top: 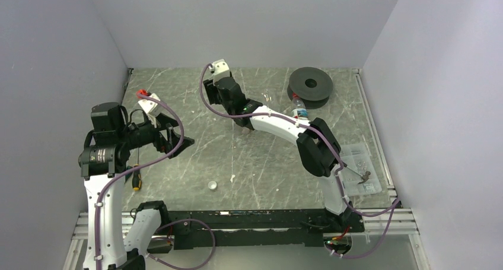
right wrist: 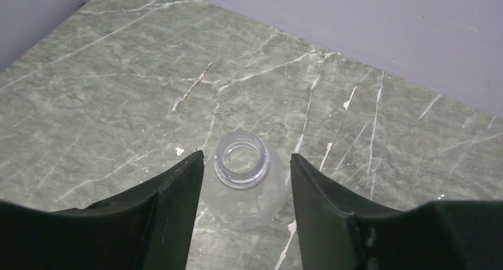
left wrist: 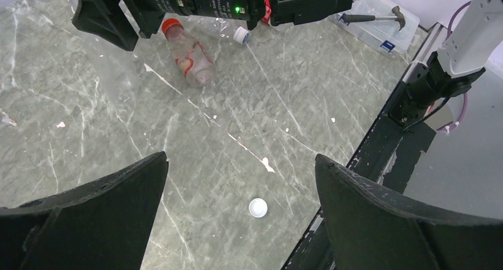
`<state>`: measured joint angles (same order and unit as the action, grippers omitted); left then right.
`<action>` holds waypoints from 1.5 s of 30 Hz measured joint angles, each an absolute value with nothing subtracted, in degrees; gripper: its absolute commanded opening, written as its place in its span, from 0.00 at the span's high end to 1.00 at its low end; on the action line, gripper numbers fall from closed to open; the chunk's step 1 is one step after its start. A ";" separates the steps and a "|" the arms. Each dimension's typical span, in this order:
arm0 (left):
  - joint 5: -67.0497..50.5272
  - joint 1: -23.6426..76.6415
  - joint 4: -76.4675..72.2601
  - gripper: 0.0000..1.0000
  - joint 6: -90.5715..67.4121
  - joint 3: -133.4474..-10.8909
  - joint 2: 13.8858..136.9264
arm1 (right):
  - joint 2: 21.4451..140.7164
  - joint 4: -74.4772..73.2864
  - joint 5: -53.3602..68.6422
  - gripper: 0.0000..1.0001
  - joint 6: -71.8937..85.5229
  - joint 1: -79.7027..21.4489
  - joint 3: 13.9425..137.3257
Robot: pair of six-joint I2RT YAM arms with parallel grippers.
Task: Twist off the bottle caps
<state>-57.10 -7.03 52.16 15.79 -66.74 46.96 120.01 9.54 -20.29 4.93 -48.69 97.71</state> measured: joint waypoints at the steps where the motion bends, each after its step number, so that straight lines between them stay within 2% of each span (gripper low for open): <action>1: -57.10 -7.03 51.99 0.01 15.79 -66.74 46.92 | 120.01 9.54 -20.23 0.34 4.97 -48.69 97.71; 3: -57.10 -7.03 51.70 0.01 15.79 -66.74 46.74 | 120.01 9.54 -20.05 0.28 4.89 -48.66 97.71; 19: -56.77 -7.03 51.24 0.01 15.51 -66.74 46.09 | 120.01 7.81 -19.35 0.12 3.99 -48.69 98.43; 26: -57.36 -7.03 51.27 0.01 15.55 -66.74 45.19 | 120.01 5.82 -18.37 0.01 3.86 -48.66 101.36; 34: -57.56 -7.03 51.35 0.01 15.57 -66.74 45.25 | 118.28 -0.84 -17.87 0.00 6.11 -48.53 103.98; 45: -57.52 -7.03 51.33 0.01 15.55 -66.85 45.21 | 103.77 -19.68 -23.11 0.00 24.38 -42.59 99.46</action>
<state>-57.52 -7.03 51.33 15.55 -66.85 45.21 103.77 -19.68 -23.11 24.38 -42.59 99.46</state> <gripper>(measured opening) 0.992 0.994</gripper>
